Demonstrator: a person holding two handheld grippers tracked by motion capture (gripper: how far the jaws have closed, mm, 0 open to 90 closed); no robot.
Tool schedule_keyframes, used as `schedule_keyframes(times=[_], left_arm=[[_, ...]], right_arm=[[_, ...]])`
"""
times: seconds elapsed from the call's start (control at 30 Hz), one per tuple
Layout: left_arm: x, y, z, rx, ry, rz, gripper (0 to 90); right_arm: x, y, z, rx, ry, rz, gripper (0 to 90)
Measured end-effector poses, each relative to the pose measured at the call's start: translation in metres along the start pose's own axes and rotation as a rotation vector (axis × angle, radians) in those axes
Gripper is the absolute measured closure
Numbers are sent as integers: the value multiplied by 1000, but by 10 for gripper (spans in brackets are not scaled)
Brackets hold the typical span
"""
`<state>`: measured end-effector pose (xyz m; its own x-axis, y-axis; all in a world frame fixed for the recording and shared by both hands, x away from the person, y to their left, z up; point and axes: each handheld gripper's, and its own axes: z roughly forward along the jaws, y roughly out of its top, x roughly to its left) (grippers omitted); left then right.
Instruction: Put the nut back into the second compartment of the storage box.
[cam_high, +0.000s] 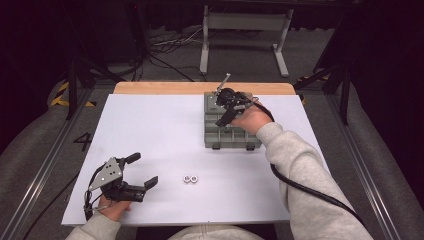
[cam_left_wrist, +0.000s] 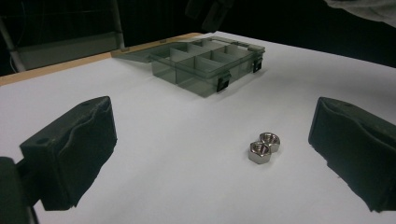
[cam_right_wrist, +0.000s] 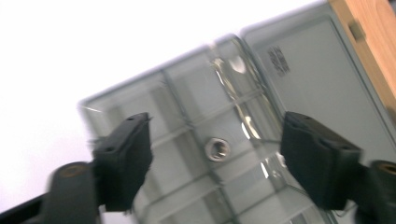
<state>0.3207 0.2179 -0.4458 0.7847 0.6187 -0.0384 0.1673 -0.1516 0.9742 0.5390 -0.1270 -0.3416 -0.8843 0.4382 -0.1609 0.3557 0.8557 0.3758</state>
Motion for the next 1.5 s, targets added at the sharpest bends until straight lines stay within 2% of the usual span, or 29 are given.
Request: schedule_keyframes(times=[0.13,0.17,0.23,0.33,0.5,0.6,0.63,0.73,0.97,1.13,1.5], left_arm=[[0,0,0,1,-1,0,18],[0,0,0,1,-1,0,18],[-1,0,0,-1,0,1,18],[0,0,0,-3,1,3,18],[-1,0,0,-2,-1,-3,18],[-1,0,0,5,-5,0,18],[-1,0,0,-2,-3,-2,18],[-1,0,0,-1,-3,-2,18],[0,1,-1,-1,-3,2,17],[0,1,-1,0,-4,3,18],[-1,1,-1,-1,-4,1,18]], right_arm=[[27,6,-17,-43,12,-65,149],[27,6,-17,-43,12,-65,149],[44,9,-25,-58,29,-99,130],[64,11,-32,-61,46,-154,120],[93,14,-37,-68,72,-212,116],[106,14,-37,-74,68,-250,95],[113,14,-35,-72,59,-267,83],[121,13,-32,-71,64,-276,83],[142,12,-17,-57,105,-320,101],[158,10,4,-27,152,-347,153],[178,7,36,39,223,-377,270]])
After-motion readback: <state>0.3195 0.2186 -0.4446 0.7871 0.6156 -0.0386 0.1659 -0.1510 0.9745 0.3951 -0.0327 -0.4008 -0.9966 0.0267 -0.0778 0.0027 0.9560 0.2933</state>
